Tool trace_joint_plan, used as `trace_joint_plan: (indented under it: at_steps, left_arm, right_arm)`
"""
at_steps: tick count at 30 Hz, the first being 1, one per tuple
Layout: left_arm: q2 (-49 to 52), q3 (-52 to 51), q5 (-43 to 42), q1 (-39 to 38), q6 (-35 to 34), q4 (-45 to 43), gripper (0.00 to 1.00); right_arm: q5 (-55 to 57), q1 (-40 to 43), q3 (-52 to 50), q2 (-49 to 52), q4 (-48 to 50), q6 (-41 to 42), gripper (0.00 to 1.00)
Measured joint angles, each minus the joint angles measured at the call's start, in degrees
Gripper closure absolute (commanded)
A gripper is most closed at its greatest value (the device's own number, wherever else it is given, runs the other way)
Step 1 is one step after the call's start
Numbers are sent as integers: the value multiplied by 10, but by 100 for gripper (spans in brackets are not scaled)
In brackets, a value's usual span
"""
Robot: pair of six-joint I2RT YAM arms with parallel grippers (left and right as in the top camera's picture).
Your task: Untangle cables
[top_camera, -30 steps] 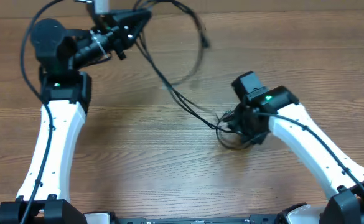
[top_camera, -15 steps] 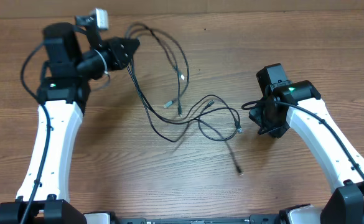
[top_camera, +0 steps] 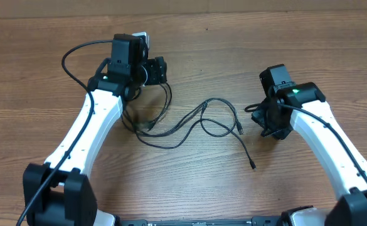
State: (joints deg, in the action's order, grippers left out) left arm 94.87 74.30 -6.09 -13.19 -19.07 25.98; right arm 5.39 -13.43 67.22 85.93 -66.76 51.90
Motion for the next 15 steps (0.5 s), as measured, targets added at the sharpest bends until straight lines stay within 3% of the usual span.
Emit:
trace_joint_plan:
  at_steps: [4,6,8,15]
  left_arm:
    - [-9,0,-6,3,13,9,0]
    - [-13,0,-21,-2,31,31,1]
    - [-13,0,-30,-8,50,55,0]
    - [-13,0,-67,-14,77,90,0]
  right_arm:
    - [0,0,0,-56,4,-5,48]
    - [1,0,0,-85,13,-2,32]
    - [2,0,0,-106,18,-7,25]
    - [2,0,0,-138,17,-9,17]
